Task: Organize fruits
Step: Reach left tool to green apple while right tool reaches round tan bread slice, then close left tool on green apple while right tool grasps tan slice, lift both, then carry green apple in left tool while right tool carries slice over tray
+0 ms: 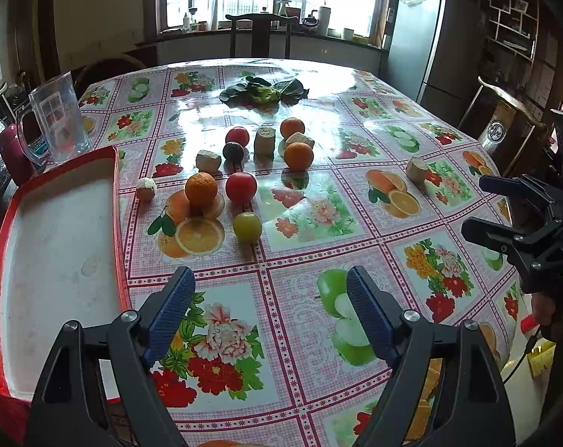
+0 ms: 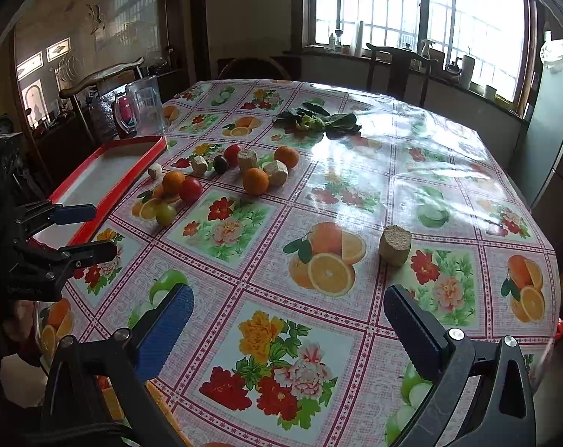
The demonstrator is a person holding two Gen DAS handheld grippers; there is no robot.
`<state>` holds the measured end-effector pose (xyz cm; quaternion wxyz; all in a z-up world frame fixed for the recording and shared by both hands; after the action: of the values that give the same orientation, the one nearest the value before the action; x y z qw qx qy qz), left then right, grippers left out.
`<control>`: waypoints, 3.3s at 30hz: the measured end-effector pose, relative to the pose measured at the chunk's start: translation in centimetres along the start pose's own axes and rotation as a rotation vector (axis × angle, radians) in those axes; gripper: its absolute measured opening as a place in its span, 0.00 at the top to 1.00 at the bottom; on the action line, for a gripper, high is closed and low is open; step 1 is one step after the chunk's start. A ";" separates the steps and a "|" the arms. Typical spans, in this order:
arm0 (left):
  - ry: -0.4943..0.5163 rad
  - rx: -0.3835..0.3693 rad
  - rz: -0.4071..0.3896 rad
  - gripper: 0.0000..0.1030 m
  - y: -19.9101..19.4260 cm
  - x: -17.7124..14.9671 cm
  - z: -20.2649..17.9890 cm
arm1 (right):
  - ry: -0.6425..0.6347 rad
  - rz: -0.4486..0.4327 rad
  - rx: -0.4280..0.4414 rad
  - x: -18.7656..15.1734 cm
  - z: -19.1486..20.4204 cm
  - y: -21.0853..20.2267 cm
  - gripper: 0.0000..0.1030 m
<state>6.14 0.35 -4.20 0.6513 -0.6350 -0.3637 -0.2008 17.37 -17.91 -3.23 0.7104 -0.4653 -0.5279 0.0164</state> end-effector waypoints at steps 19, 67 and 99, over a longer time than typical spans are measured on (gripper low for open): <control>-0.035 -0.008 0.080 0.19 6.5 1.9 1.4 | 0.223 0.038 -0.101 0.4 -9.1 5.9 0.20; -0.185 0.011 -0.038 0.79 -3.3 -2.7 9.1 | 0.076 0.011 0.231 3.5 12.1 2.9 0.67; -0.343 0.166 -0.053 0.79 -7.1 -6.9 20.6 | -0.123 0.109 0.427 4.8 28.8 7.4 0.67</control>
<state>-8.00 18.19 -5.87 0.6242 -0.5942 -0.5015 -0.0760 0.88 7.32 -4.37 0.7571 -0.3305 -0.5289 0.1944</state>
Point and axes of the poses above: each gripper's, at about its wrist camera, not at the fingertips, and y roughly the way its jaws point, z to its left, x to its top, the point moved 7 cm from there along y, roughly the way its jaws point, and after that the axes turned 4 degrees about -z, right-handed, at the moved point
